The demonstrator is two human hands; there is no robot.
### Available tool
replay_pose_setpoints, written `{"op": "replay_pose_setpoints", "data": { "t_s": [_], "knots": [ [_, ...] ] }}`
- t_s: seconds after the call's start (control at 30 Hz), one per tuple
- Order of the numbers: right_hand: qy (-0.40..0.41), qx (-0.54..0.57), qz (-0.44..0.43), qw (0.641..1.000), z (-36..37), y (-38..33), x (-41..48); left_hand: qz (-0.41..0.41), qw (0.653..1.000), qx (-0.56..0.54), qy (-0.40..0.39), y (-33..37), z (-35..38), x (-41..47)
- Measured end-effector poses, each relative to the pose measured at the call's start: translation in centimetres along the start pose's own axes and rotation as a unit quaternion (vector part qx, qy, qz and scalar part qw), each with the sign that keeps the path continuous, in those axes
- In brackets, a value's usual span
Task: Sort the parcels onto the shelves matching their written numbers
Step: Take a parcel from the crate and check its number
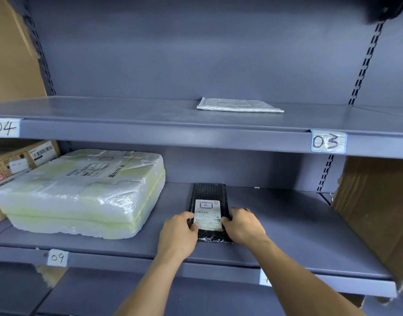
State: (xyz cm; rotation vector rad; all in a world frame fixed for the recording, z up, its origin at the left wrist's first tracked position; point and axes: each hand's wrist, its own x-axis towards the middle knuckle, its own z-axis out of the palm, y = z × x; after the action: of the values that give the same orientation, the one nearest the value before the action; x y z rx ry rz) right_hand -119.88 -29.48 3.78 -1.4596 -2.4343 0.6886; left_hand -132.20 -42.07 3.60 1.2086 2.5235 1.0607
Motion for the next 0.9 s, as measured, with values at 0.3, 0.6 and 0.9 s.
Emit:
{"op": "replay_pose_setpoints", "data": {
  "t_s": [0.3, 0.6, 0.9],
  "knots": [
    [0.023, 0.018, 0.006, 1.000, -1.2, 1.7, -3.4, 0.036, 0.999, 0.003, 0.004, -0.6, 0.0, -2.3],
    [0.062, 0.005, 0.031, 0.998, -0.7, 3.3, -9.4, 0.108, 0.994, 0.003, -0.011, -0.4, 0.6, -5.9],
    [0.092, -0.024, 0.019, 0.995, -2.2, 7.6, -15.5, 0.130, 0.988, -0.022, -0.085, 3.1, 2.7, -11.4]
  ]
}}
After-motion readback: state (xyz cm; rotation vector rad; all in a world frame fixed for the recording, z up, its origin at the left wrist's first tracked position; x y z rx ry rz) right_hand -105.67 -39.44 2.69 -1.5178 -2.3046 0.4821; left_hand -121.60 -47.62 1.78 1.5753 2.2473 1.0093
